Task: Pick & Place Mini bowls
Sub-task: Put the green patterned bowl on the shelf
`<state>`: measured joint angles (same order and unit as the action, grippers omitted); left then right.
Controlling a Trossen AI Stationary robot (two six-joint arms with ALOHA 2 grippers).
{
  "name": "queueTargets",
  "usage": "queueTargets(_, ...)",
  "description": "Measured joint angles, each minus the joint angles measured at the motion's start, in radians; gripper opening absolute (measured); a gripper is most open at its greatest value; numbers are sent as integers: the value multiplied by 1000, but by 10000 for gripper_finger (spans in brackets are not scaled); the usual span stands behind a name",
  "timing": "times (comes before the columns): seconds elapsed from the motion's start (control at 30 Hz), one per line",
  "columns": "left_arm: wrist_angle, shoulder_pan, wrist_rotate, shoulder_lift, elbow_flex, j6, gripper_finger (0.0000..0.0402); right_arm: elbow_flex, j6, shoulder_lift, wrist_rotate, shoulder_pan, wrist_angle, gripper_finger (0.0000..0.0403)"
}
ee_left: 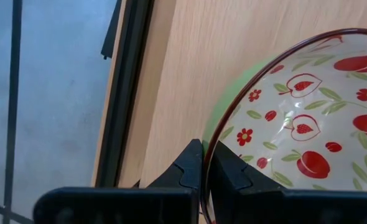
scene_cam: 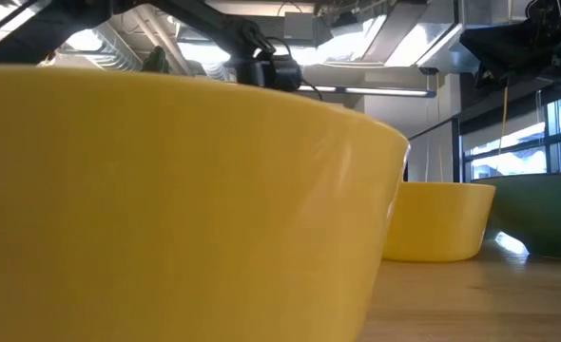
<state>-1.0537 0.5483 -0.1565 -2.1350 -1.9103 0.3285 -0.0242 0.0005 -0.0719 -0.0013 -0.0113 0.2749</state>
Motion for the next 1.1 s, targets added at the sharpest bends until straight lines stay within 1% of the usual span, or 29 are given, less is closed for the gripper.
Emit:
queueTargets(0.17, 8, 0, 3, -12, 1, 4, 10, 0, 14, 0, 0, 0, -4, 29)
queueTargets(0.4, 15, 1, -15, -17, 3, -13, 31, 0, 15, 0, 0, 0, -4, 29)
queueTargets(0.53, 26, 0, -16, -21, 6, -8, 50, 0, 15, 0, 0, 0, -4, 29)
queueTargets(0.73, 31, -5, -23, -28, 10, -1, 90, 0, 16, 0, 0, 0, -4, 29)
queueTargets(0.8, 34, -5, -44, -28, 10, -1, 103, 0, 17, 0, 0, 0, -4, 29)
queueTargets(1.0, 38, -13, -156, -28, 10, -1, 138, 0, 18, 0, 0, 0, -4, 29)
queueTargets(1.1, 39, -21, -191, -26, 10, 14, 153, 0, 18, 0, 0, 0, -4, 29)
